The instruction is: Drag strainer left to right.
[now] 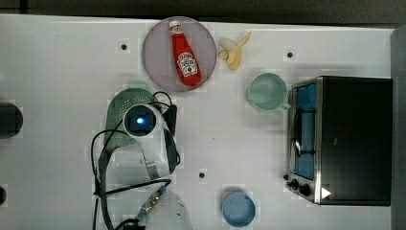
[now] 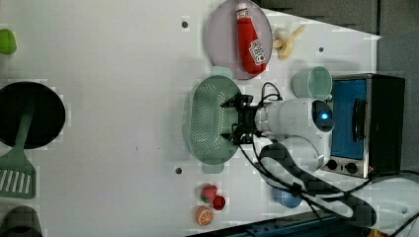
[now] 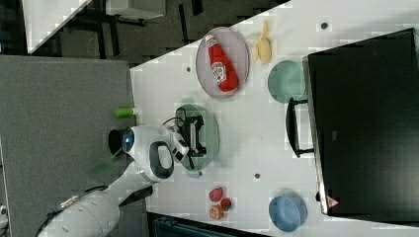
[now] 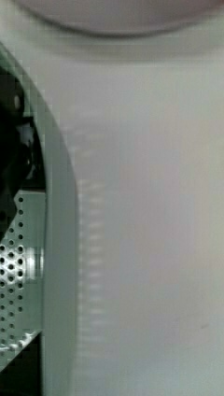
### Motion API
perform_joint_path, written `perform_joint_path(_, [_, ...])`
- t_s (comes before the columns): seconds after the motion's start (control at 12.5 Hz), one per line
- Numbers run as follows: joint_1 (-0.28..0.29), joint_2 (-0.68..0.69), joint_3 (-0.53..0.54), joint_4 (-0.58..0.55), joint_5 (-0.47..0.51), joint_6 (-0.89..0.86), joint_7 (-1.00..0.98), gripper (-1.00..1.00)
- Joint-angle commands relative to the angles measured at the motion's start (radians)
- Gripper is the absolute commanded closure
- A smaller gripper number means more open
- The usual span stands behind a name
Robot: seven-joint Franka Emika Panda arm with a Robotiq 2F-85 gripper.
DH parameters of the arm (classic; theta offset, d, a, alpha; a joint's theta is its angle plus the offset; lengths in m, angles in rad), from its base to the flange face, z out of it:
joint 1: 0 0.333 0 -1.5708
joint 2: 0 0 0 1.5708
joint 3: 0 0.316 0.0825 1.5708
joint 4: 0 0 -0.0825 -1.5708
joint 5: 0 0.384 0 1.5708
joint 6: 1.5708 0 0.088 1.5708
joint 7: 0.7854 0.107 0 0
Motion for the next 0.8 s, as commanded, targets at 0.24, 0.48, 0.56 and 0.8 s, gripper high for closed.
perform_joint_path(0.24, [-0.076,-0.05,-0.048,-0.058,-0.001,-0.007,-0.247,-1.0])
perform_joint_path(0.48, [-0.108,-0.061,-0.09,-0.076,-0.001,-0.007,-0.34,-1.0])
perform_joint_path(0.56, [-0.116,-0.063,-0.106,-0.079,-0.001,-0.006,-0.366,-1.0])
perform_joint_path(0.8, [-0.131,-0.067,-0.155,-0.08,-0.001,-0.002,-0.441,-1.0])
